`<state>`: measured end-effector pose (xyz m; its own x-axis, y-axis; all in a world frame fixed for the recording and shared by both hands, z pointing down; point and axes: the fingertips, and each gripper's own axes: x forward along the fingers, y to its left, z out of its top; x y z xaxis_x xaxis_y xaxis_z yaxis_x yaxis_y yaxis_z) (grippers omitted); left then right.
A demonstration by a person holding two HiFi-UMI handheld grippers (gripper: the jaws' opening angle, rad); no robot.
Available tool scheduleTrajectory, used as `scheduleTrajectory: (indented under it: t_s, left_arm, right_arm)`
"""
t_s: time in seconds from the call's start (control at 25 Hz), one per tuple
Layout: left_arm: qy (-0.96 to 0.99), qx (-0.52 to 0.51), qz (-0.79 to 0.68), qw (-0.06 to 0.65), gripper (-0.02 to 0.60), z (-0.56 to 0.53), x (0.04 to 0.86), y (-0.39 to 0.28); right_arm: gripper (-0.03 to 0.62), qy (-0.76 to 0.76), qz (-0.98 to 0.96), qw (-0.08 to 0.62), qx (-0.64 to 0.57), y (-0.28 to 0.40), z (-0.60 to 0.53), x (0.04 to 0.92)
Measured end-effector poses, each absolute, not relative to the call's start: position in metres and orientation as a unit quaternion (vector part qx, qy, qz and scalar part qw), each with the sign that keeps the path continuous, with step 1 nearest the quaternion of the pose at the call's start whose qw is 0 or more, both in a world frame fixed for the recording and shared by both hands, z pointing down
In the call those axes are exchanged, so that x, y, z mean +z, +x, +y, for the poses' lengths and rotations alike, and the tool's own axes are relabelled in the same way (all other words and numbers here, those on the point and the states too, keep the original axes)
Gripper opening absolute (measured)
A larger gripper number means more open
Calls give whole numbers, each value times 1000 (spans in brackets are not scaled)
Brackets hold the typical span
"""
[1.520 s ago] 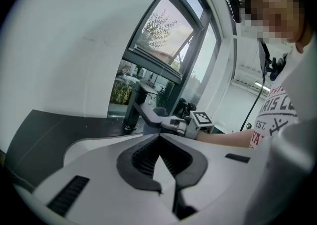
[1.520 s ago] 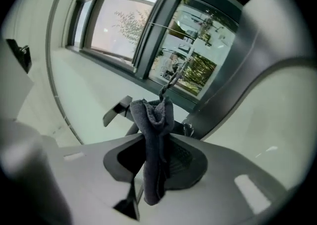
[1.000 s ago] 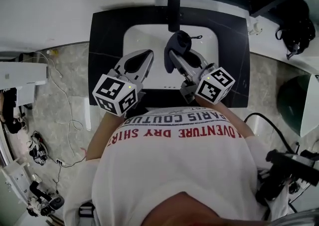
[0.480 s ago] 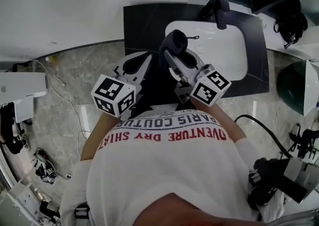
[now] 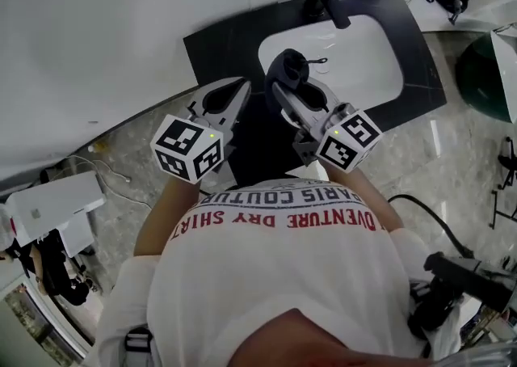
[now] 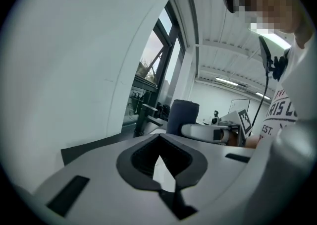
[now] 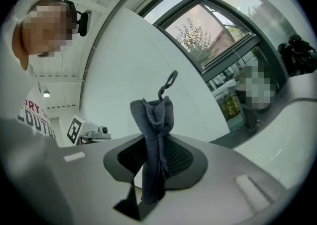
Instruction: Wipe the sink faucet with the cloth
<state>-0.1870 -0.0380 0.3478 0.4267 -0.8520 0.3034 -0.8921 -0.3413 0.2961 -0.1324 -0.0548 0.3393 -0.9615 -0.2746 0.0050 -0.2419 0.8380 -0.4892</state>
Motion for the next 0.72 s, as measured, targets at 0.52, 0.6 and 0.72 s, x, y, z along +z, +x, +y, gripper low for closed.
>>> scheduleTrajectory:
  t_s: [0.52, 0.6, 0.72]
  left_arm:
    - [892, 90, -377, 233, 0, -124, 388, -169]
    - [902, 86, -344, 246, 0, -136, 397, -180]
    - [915, 88, -310, 243, 0, -150, 405, -192]
  right_arm:
    - [75, -320, 913, 47, -248, -120, -145, 389]
    - [75, -354, 897, 54, -260, -130, -153, 404]
    - [76, -397, 879, 48, -258, -142, -157, 421]
